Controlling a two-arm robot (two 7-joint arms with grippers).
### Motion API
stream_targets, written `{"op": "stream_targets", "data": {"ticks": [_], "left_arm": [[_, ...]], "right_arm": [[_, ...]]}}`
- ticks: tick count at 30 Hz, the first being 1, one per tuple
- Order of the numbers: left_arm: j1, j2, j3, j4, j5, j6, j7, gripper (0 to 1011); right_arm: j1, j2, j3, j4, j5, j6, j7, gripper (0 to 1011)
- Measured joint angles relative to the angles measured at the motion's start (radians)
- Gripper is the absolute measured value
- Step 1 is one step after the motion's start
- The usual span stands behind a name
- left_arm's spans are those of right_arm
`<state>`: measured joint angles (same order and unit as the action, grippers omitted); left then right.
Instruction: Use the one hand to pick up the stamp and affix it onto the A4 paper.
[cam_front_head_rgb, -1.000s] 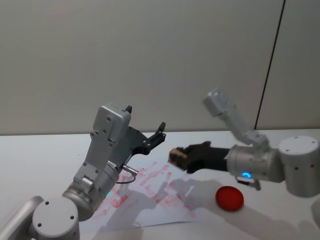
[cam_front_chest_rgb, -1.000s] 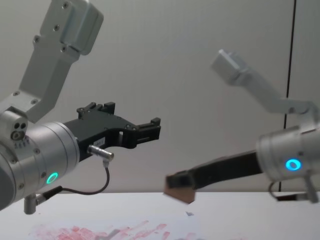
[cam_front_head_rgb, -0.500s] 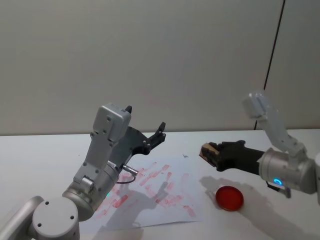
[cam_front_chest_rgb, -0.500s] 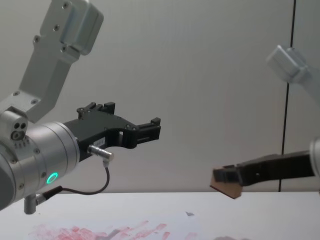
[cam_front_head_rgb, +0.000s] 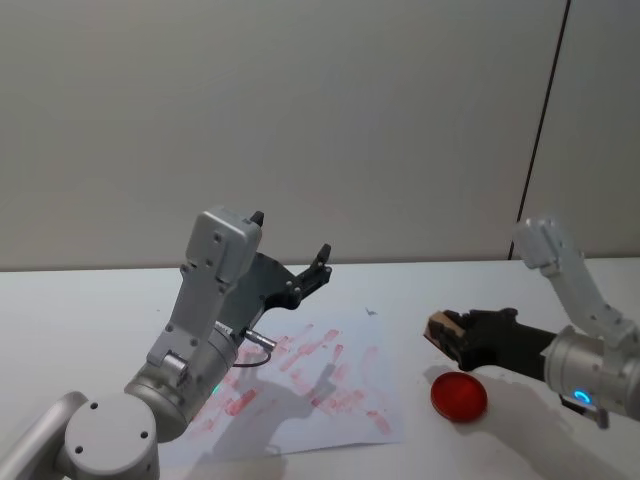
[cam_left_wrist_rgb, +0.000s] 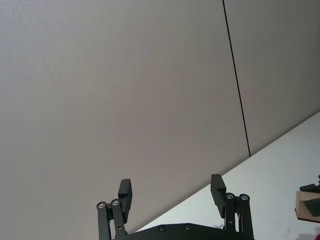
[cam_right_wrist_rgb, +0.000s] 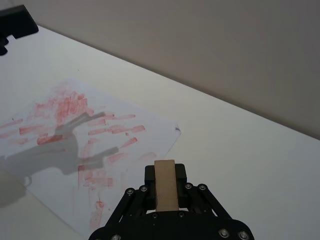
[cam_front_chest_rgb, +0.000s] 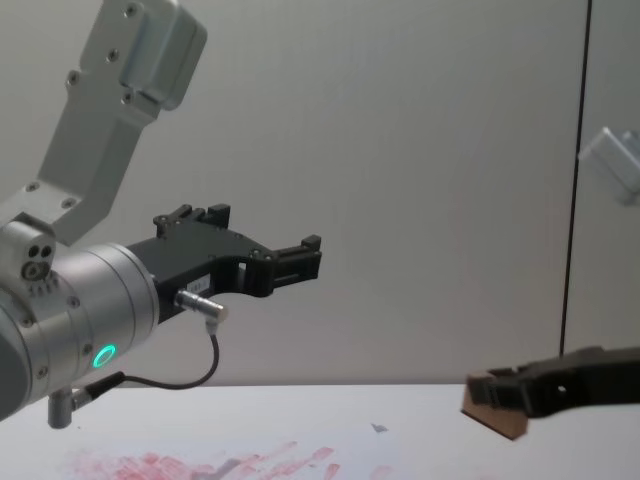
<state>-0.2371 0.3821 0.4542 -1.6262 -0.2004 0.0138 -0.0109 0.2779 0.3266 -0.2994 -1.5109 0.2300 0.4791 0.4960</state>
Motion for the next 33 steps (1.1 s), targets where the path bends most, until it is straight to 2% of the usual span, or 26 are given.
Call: {"op": "stream_targets", "data": {"ticks": [19,33], "left_arm": [[0.0,0.0,0.0,0.0,0.0,0.0,0.0,1001],[0.0,0.0,0.0,0.0,0.0,0.0,0.0,1002]], "right_arm": [[-0.079,0.059,0.014,-0.022,0.014,-0.011,-0.028,216],[-0.093,0.069,0.007,-0.003,0.005,-0.029,-0.012,217]]}}
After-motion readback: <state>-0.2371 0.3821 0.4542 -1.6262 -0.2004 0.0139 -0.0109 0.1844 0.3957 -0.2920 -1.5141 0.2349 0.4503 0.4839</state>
